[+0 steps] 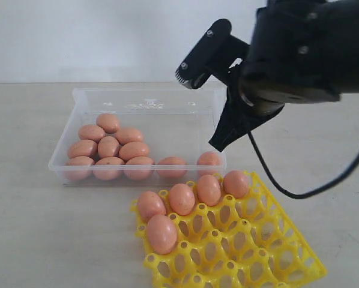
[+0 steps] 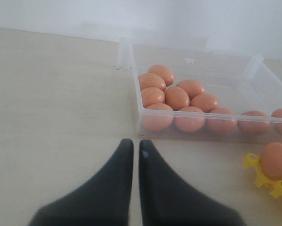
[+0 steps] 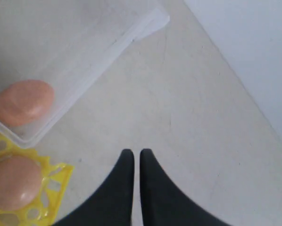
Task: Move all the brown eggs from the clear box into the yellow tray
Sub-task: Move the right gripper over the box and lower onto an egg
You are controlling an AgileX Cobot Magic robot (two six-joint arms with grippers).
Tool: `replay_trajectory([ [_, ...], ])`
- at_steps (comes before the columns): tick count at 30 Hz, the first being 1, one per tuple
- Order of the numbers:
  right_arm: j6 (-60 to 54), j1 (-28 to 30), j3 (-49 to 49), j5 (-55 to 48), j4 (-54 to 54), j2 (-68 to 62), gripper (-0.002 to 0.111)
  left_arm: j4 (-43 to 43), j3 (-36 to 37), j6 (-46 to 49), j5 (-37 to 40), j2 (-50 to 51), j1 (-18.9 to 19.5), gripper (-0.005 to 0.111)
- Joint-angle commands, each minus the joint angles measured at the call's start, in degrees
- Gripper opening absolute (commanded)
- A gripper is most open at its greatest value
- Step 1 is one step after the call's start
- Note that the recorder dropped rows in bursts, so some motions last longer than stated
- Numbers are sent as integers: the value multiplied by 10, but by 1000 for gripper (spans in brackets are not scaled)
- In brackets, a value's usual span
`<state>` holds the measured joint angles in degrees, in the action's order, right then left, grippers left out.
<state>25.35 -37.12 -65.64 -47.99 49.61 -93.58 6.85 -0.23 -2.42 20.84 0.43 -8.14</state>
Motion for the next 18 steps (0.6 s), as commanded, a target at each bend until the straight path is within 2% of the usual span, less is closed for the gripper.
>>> replay_trajectory([
  [1,-83,8,-96,-67,-73,-62,0,-2,2,2,-5,2,-1,4],
  [6,-265,68,-229,-102,-363,-102,0,-2,2,2,-5,2,-1,4],
  [8,-335,96,-283,-136,-496,-117,0,-2,2,2,-5,2,-1,4],
  [11,-439,124,-338,-220,-633,-145,0,-2,2,2,-5,2,-1,4],
  [13,-485,128,-350,-220,-665,-158,0,-2,2,2,-5,2,-1,4],
  [18,-563,128,-350,-220,-666,-179,0,-2,2,2,-5,2,-1,4],
])
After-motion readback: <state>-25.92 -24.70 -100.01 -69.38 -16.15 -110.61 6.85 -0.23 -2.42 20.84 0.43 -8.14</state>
